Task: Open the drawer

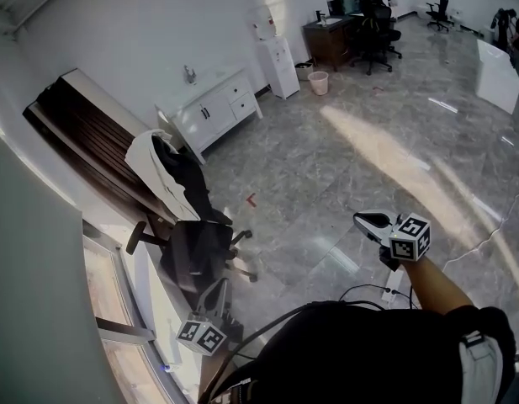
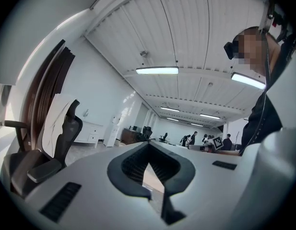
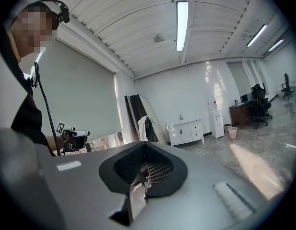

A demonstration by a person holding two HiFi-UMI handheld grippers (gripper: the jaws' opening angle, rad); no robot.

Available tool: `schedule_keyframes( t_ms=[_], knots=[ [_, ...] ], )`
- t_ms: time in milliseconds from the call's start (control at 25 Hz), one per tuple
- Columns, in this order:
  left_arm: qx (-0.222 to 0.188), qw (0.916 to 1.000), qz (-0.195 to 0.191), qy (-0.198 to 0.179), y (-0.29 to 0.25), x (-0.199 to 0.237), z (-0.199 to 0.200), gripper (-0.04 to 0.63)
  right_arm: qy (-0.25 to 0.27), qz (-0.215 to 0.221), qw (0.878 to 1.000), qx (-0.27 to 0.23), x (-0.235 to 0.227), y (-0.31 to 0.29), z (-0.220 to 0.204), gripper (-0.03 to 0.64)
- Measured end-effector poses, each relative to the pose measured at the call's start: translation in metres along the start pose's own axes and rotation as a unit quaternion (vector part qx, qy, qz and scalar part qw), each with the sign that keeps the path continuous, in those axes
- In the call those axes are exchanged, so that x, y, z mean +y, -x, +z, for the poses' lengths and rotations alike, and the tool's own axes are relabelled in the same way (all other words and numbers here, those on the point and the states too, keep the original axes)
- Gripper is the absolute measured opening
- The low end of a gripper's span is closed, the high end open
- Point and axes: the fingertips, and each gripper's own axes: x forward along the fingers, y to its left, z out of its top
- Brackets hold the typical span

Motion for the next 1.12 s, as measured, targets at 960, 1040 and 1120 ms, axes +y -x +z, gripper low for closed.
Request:
schedule_keyframes(
  t_ms=[960, 1040, 1120],
  knots=[
    [0.001, 0.9955, -0.091, 0.027, -0.056, 0.247, 0.082, 0.0, 0.028, -0.084, 0.996, 0.006, 0.038, -0.218, 0.055, -0.006],
    [0.005, 0.9952, -0.093, 0.028, -0.066, 0.254, 0.08, 0.0, 0.024, -0.088, 0.996, 0.008, 0.029, -0.225, 0.054, -0.006],
    [0.008, 0.9951, -0.094, 0.027, -0.08, 0.257, 0.079, 0.0, 0.02, -0.089, 0.996, 0.007, 0.015, -0.231, 0.055, -0.006]
  ],
)
